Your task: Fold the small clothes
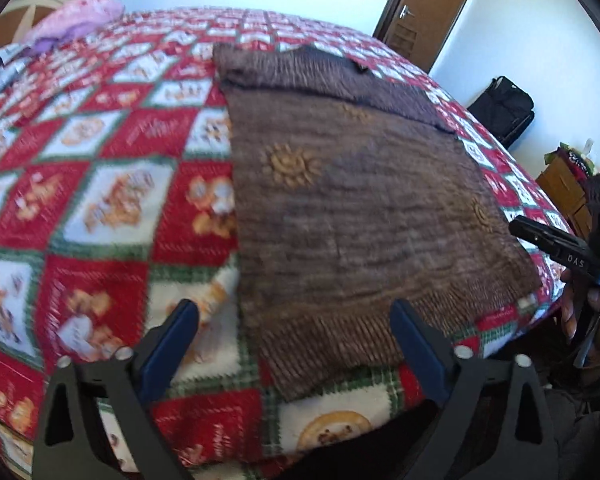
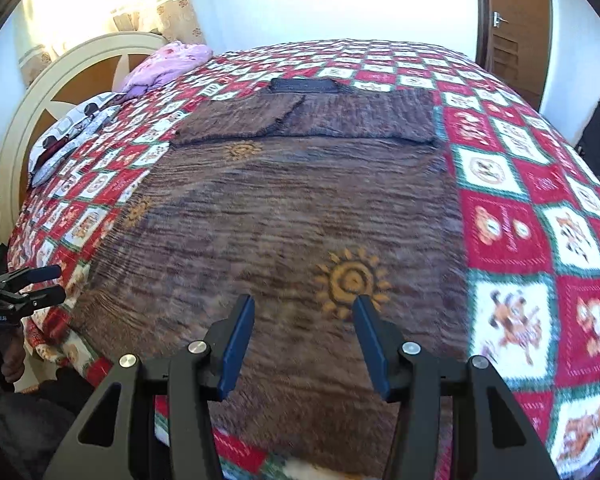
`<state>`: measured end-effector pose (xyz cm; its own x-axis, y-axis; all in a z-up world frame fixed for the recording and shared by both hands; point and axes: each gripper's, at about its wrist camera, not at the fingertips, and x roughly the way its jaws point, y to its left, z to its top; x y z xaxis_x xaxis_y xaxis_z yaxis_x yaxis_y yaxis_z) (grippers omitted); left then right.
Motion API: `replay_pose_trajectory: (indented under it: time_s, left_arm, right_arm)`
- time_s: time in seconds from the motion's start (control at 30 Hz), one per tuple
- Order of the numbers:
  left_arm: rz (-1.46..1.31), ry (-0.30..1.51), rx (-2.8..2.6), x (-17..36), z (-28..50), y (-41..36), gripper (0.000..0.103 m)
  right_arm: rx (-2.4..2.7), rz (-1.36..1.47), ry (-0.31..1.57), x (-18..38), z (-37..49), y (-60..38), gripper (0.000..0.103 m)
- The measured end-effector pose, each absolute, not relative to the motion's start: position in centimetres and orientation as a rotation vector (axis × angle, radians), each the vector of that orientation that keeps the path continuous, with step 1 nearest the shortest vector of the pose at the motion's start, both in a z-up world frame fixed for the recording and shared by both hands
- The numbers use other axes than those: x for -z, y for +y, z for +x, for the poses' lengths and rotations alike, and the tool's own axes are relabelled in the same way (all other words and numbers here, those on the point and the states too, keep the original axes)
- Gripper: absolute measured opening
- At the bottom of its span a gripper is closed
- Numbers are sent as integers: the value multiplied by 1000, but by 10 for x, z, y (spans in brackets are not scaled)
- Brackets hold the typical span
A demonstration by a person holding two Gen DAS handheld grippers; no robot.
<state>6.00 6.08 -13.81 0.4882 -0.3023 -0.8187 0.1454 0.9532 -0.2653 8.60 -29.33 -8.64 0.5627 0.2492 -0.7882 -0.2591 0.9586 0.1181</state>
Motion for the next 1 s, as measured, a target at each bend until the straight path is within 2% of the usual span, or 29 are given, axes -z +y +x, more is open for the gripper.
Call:
replay_pose_trajectory:
  time_s: [0.07, 0.23, 0.33, 0.83, 0.93, 1.0]
  left_arm:
    - [-171, 1057, 294, 145, 60, 54, 90]
    - [-175, 1120, 329, 157, 59, 47, 70]
    - [-160, 1135, 305, 158, 58, 47, 66]
    - [-139, 1158, 323, 155, 48, 42, 66]
    - [-162, 1156, 344, 154, 47, 44, 57]
    - [-172, 1156, 350, 153, 47, 46, 57]
  right_arm:
    - [-280, -1, 928, 87, 80, -301, 53]
    - [-213, 25, 944, 94, 66, -325, 53]
    - [-180, 37, 954, 97, 58, -338, 53]
    - [-137, 115, 998, 109, 32, -373, 53]
    - [-146, 132, 1000, 109, 30, -374, 53]
    - [-154, 132, 1007, 108, 28, -374, 53]
